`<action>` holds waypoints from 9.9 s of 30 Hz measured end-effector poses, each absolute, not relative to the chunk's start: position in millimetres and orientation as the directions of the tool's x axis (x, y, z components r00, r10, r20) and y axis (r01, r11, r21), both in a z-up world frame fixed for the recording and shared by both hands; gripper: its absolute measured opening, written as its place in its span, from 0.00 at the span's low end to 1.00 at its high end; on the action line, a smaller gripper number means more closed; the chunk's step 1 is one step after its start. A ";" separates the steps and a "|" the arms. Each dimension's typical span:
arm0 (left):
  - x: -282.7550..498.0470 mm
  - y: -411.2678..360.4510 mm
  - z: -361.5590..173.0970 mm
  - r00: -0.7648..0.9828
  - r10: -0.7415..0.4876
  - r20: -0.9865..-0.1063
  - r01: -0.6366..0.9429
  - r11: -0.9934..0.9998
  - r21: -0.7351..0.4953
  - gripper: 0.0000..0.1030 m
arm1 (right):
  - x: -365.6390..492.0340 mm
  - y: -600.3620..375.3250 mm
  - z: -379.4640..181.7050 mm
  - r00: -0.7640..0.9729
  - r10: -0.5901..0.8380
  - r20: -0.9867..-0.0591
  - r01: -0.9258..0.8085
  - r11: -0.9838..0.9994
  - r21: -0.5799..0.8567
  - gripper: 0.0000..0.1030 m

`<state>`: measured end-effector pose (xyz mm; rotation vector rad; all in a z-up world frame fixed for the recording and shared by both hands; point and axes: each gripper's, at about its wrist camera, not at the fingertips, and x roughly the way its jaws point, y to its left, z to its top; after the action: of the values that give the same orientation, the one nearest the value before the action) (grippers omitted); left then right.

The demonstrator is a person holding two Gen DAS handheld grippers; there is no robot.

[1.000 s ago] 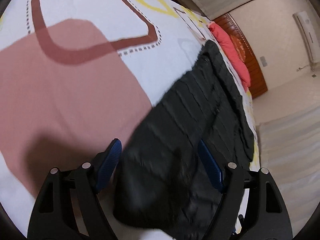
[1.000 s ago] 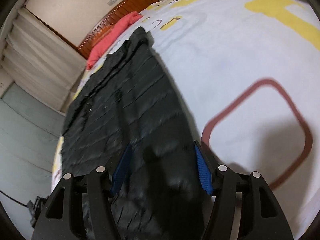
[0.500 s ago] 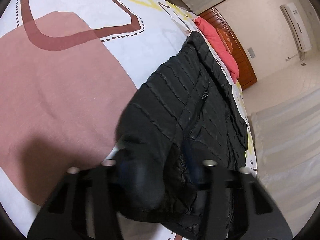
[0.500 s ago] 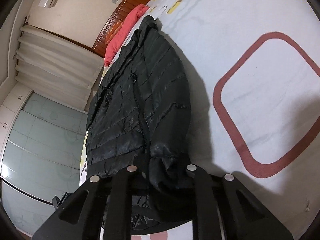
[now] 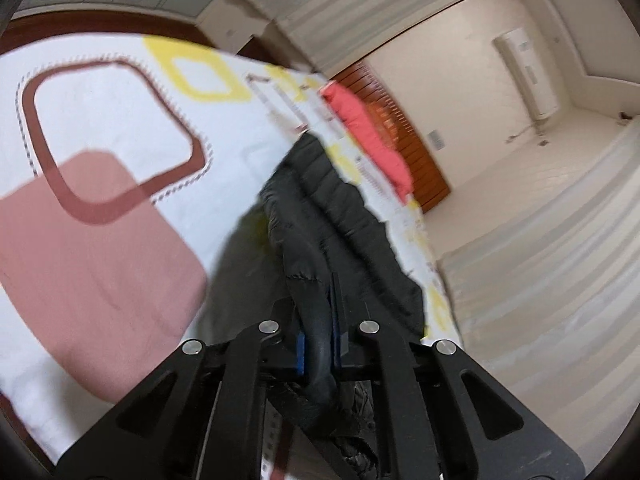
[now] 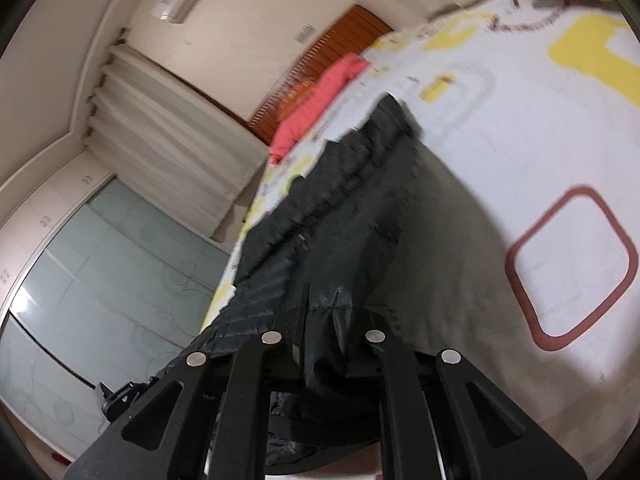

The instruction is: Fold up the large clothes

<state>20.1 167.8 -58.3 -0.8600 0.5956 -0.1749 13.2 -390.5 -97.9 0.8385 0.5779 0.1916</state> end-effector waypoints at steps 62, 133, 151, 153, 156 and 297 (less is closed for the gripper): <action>388.6 104.3 -91.2 0.781 -0.189 -0.595 -0.179 0.845 -0.504 0.69 | 374.8 -413.8 -150.6 0.788 0.335 -0.516 0.185 0.671 0.718 0.68; 412.2 78.0 -140.7 0.644 -0.046 -0.764 -0.223 0.943 -0.245 0.72 | 395.6 -369.0 -179.0 0.717 0.080 -0.693 0.266 0.887 0.378 0.62; 326.5 112.9 -98.8 0.643 -0.024 -0.765 -0.305 0.908 -0.286 0.79 | 306.8 -391.9 -127.7 0.732 0.068 -0.678 0.306 0.856 0.417 0.64; 308.4 125.1 -103.2 0.638 -0.014 -0.770 -0.342 0.891 -0.299 0.79 | 293.9 -397.8 -129.6 0.732 0.066 -0.678 0.317 0.847 0.426 0.64; 284.0 142.8 -110.0 0.634 -0.003 -0.774 -0.396 0.858 -0.327 0.80 | 268.3 -405.7 -135.8 0.726 0.060 -0.685 0.345 0.830 0.438 0.64; 218.0 -27.1 -126.3 0.659 0.282 -0.697 -0.116 0.954 0.276 0.47 | 262.9 -203.8 -166.5 0.610 -0.038 -0.791 0.092 0.996 0.023 0.42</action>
<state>218.0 -27.1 -126.3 0.2149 0.8221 0.2272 262.9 -203.8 -166.5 0.0636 0.9113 -0.0746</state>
